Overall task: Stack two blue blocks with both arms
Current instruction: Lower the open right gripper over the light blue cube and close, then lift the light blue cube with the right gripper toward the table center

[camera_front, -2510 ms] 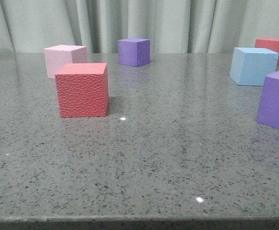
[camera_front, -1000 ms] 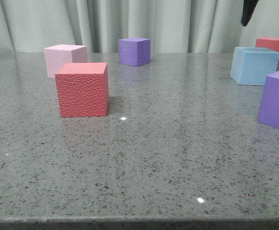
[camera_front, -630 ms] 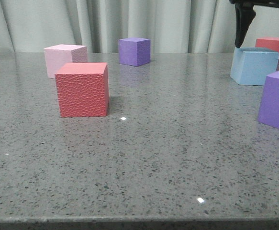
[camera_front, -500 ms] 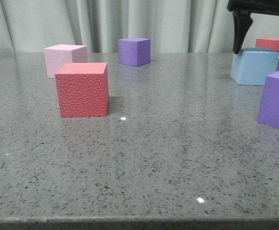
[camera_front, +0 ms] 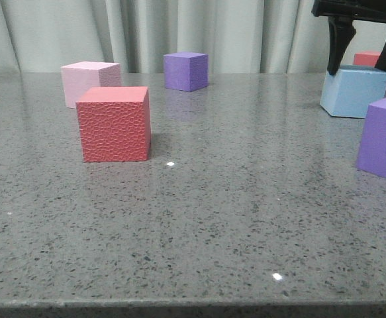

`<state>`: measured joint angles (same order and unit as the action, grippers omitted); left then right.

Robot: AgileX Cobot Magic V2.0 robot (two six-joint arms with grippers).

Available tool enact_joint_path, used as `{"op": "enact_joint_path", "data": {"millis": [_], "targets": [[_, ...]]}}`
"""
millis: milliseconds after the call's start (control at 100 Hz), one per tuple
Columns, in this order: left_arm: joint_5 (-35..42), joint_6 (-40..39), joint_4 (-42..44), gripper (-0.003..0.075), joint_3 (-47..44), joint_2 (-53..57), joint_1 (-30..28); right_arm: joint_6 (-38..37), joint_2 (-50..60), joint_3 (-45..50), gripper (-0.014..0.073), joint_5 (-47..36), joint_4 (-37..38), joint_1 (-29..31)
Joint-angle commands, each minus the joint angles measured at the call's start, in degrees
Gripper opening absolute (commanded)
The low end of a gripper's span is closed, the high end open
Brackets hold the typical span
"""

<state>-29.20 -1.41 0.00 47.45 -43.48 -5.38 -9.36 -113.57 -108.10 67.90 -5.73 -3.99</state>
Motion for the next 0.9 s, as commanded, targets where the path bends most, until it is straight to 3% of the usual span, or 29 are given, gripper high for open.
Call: {"op": "enact_joint_path", "data": {"millis": [0, 540, 890], "targets": [[3.92, -0.56, -0.32, 0.0543, 2.08, 0.08, -0.14, 0.66, 2.88, -1.89, 0.0434, -1.61, -0.28, 0.06], [3.50, -0.45, -0.32, 0.0543, 2.14, 0.08, -0.14, 0.94, 3.03, -3.23, 0.0433, -0.86, -0.02, -0.06], [1.81, -0.45, -0.32, 0.0543, 2.52, 0.18, -0.14, -8.54, 3.03, -16.32, 0.0433, 4.97, 6.13, -9.88]]}}
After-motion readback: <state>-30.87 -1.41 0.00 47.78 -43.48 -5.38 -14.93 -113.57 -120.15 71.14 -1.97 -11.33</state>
